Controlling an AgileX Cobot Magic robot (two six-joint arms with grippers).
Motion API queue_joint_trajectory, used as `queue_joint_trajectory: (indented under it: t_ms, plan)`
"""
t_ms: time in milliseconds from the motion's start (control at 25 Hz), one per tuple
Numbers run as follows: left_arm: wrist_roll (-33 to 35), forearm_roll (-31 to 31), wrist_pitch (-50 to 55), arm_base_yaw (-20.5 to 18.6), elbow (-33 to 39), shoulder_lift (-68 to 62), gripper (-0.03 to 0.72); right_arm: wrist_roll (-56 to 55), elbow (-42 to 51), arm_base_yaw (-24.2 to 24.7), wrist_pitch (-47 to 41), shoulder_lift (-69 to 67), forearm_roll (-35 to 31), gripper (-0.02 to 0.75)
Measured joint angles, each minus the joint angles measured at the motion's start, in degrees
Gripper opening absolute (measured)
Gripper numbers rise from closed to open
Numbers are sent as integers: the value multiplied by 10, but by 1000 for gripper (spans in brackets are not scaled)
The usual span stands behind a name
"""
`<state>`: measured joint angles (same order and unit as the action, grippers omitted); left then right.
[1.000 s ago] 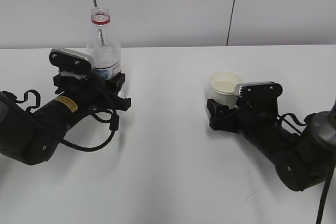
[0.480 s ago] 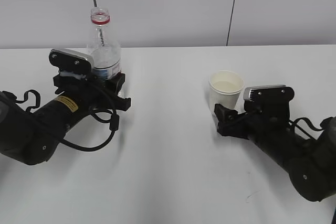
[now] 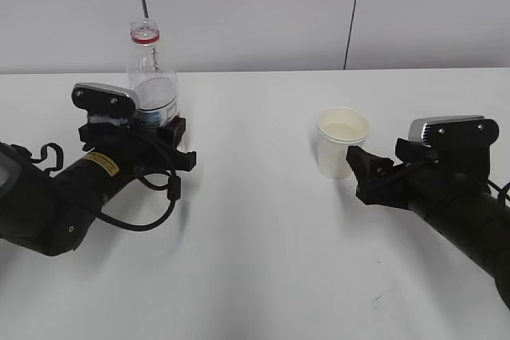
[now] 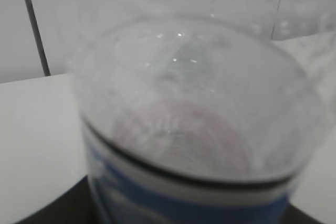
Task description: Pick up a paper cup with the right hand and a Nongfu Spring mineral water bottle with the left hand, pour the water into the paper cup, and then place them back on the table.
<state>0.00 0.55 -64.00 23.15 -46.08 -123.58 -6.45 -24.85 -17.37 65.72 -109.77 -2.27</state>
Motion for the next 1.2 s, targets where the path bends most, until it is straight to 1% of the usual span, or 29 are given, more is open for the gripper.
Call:
queue_joint_trajectory:
  t_ms: [200,480,520,560,720,760,920,1200]
  plan:
    - [-4,2,-9,0,-1,-17,311,0,22,0,0,39,7,599]
    - [-6,3,-13,0,-1,-19,316,0,28,0,1,48,7,596]
    - [-6,4,-13,0,-1,-19,330,0,28,0,1,48,7,596]
    - [-6,5,-13,0,-1,-19,361,0,28,0,1,48,7,596]
    - [-6,9,-13,0,-1,-19,532,0,28,0,1,48,7,596]
    - [-6,9,-13,0,-1,-19,561,0,28,0,1,48,7,596]
    - [-6,9,-11,0,2,-5,596,0,28,0,1,48,7,596]
    - [0,14,-13,0,57,75,596,0,28,0,0,72,11,596]
